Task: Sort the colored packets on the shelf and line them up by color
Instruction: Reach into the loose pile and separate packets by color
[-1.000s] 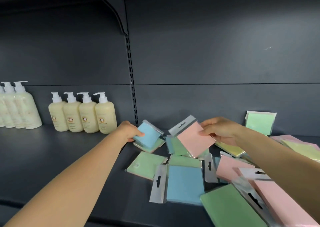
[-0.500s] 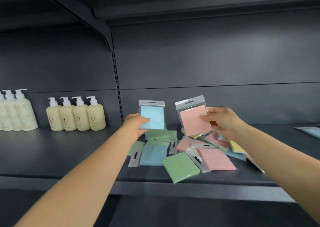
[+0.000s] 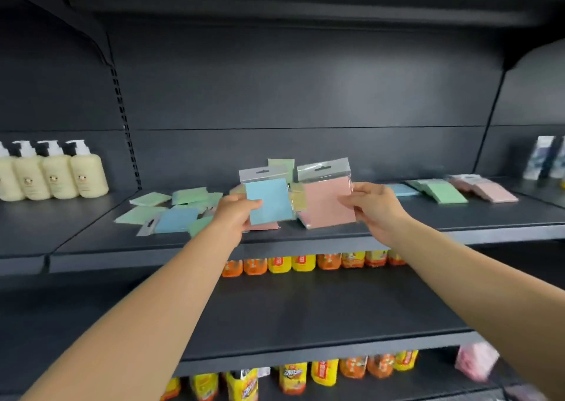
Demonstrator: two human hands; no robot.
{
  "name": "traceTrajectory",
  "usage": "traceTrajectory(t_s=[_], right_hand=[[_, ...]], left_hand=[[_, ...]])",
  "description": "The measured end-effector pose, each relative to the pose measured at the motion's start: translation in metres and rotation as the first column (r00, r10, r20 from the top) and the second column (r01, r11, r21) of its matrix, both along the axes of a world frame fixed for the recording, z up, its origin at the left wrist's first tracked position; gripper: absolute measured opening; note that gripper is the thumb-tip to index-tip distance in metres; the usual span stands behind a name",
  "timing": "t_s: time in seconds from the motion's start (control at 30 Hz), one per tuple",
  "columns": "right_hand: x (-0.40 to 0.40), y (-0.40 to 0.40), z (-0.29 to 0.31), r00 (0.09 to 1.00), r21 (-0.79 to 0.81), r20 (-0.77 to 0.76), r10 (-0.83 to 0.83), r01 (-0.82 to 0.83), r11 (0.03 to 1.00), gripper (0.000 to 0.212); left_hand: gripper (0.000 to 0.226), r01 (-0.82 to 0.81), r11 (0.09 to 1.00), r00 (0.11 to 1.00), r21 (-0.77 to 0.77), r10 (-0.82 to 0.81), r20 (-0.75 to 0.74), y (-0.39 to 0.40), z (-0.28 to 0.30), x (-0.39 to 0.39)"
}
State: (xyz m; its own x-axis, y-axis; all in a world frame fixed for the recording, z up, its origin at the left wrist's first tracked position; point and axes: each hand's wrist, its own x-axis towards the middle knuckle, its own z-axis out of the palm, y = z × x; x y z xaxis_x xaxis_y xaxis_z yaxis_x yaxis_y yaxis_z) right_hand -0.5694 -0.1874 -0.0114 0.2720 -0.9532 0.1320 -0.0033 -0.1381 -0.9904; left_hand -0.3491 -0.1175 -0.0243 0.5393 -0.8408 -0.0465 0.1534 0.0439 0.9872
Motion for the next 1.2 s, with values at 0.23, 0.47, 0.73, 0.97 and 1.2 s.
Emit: traceTrajectory(t_s=[0.23,0.47,0.73,0.97,1.2], right_hand=[[-0.083,-0.027,-0.005,0.994,0.008,0.050,-0.096,0.096,0.995,0.012],[-0.177,-0.104,-0.014,0.980,0.037,0.056,-0.190,0.188,0.982,0.012],[-0.277,-0.223,-0.013,0.989,0.032,0.067,-0.132,0.130,0.991,0.011],[-0.331,-0.311,-0.029,0.985,0.065,0.136,-0.110,0.102,0.993,0.028],[-0.382,-0.369,-0.067,0.972,0.021,0.102,-0.212,0.211,0.977,0.023]], left_hand=[[0.030,0.043,0.999,0.999,0.000,-0.043,-0.002,-0.044,0.006,-0.079],[0.016,0.092,0.996,0.996,-0.011,-0.092,-0.011,-0.136,-0.003,-0.167],[0.013,0.062,0.998,0.997,-0.034,-0.063,-0.050,-0.254,-0.019,-0.256],[0.015,-0.056,0.997,0.996,-0.057,0.052,-0.072,-0.319,-0.037,-0.291],[0.023,-0.150,0.988,0.951,0.036,0.135,0.277,-0.360,-0.060,-0.298]])
